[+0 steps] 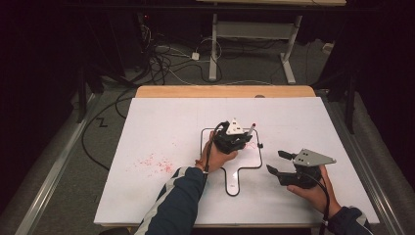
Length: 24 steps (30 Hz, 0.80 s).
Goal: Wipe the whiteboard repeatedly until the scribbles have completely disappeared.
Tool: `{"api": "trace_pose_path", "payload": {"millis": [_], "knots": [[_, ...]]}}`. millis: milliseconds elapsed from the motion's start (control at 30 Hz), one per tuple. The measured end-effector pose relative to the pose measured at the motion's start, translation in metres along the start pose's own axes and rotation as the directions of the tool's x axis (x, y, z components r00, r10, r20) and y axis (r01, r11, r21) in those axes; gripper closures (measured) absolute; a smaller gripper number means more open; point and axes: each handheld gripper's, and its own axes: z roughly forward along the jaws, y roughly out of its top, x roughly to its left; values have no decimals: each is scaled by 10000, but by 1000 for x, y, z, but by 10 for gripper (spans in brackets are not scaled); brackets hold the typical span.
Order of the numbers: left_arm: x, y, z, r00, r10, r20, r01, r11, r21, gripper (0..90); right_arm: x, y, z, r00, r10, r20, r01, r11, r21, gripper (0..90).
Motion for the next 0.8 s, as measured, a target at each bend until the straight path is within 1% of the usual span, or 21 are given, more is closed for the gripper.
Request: {"api": "trace_pose_path", "payload": {"millis": [67, 133, 167, 300, 433, 533, 633, 733, 800], "knots": [[0, 0, 1, 10000, 28, 11, -28, 10000, 3, 788, -1, 0, 0, 10000, 44, -5, -44, 10000, 14, 337], [4, -1, -2, 10000, -75, 10, 75, 10000, 37, 788, -1, -1, -1, 10000, 35, 23, -35, 10000, -4, 337], [6, -2, -5, 9999, -91, -61, 91, 9999, 83, 788, -1, -1, -1, 10000, 40, 35, -40, 10000, 5, 337], [20, -11, -17, 9985, -447, -309, 449, 9990, 83, 788, -2, 0, -2, 10000, 20, 81, -20, 10000, 0, 337], [26, -20, -30, 9975, -581, -404, 584, 9983, 59, 788, -1, 1, -1, 10000, 29, 94, -29, 10000, -27, 338], [27, -23, -37, 9977, -521, -438, 526, 9986, 101, 788, -5, 7, 1, 9998, 8, 210, -5, 9999, -142, 346], [26, -26, -42, 9974, -514, -500, 521, 9986, 121, 788, -9, 17, 4, 9993, 230, 285, -218, 9990, -400, 380], [22, -24, -41, 9978, -420, -504, 426, 9990, 111, 788, -12, 28, 12, 9989, 471, 48, -467, 9970, -617, 409], [18, -21, -41, 9984, -367, -427, 365, 9993, -35, 788, -11, 39, 20, 9977, 667, -105, -673, 9949, -755, 411]]}}
